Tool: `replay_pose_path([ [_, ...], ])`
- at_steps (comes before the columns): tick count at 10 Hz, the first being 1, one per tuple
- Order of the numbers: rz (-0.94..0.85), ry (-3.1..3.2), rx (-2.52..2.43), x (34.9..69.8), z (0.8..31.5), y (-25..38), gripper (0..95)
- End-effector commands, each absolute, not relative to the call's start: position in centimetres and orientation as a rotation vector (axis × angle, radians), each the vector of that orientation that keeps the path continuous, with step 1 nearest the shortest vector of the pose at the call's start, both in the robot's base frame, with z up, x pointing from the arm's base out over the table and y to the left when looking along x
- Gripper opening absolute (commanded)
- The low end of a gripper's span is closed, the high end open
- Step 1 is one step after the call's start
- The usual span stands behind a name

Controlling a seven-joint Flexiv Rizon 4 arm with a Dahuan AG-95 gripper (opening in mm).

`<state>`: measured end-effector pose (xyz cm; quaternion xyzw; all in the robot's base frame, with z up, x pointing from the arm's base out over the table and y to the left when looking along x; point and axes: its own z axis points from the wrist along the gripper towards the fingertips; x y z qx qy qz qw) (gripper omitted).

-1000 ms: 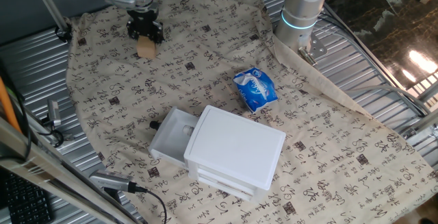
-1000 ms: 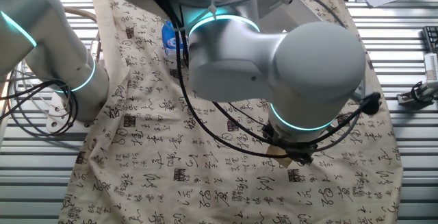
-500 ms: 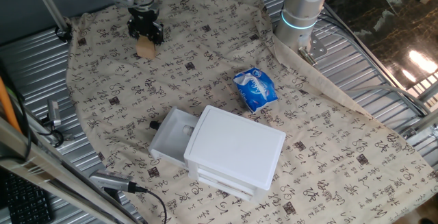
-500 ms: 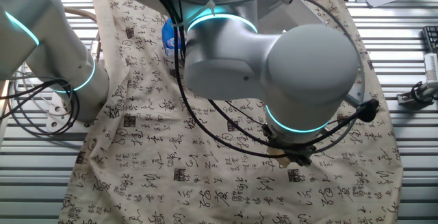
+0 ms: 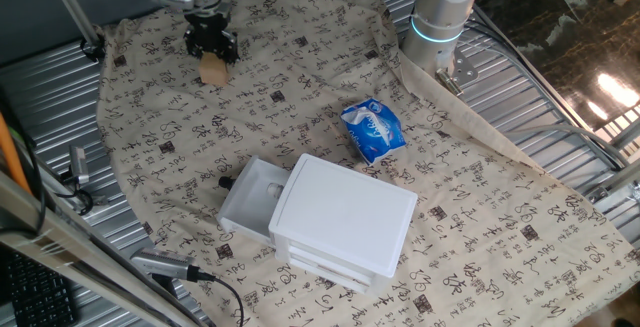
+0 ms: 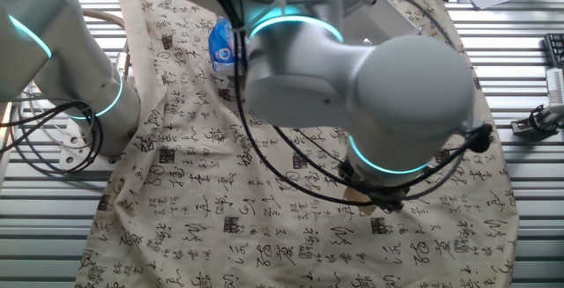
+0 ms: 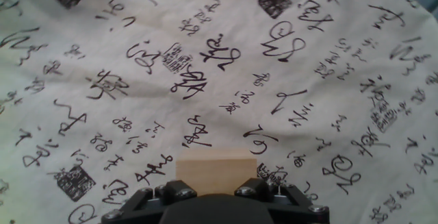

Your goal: Put things in the drawer

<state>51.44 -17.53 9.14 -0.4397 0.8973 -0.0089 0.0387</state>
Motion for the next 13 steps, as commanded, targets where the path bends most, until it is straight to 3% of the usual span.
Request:
replay_pose_path([
  [1, -0.048, 2.782, -1.25, 51.3, 9.2, -17.6, 0.0],
  [7, -0.031, 2.842, -1.17, 53.3, 10.4, -14.7, 0.0],
  [13, -0.008, 2.904, -1.057, 55.9, 12.4, -4.2, 0.0],
])
